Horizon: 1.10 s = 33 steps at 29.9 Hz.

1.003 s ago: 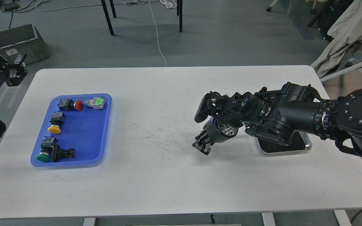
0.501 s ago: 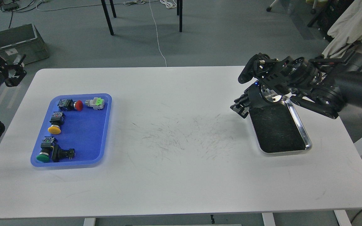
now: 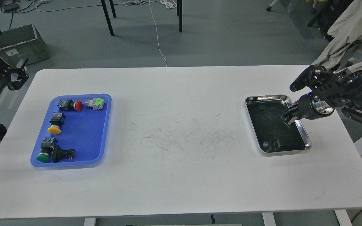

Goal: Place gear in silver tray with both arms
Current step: 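Lower the gear into the silver tray and open the right gripper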

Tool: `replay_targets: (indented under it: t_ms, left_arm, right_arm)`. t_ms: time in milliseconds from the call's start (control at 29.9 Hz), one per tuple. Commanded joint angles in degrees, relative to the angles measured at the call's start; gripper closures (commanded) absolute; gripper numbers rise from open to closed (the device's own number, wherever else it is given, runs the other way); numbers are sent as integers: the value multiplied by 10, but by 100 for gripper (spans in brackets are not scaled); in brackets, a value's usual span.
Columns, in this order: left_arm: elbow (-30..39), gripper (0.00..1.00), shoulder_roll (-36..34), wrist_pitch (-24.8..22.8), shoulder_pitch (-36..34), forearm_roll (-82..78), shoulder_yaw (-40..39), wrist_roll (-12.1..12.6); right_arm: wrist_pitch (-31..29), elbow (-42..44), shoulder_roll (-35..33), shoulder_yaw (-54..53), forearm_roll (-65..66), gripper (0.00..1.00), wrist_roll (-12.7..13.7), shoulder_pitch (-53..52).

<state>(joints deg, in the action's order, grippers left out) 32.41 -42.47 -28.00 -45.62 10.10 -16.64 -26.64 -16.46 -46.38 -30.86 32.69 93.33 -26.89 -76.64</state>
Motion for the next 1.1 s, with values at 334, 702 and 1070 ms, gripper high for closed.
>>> replay_targets:
  t_ms: [334,702,1070]
  left_arm:
    - [3,2,-16,0,2,0,0,0]
    - [3,2,-15,0,3,0,1,0]
    - [2,2,-16,0,3,0,3,0]
  right_arm:
    - [10,2,23,0,1,98,1,29]
    - [10,7,27,-11,-7,51,3,27]
    - [6,17,19,-120,-59,14,8,26]
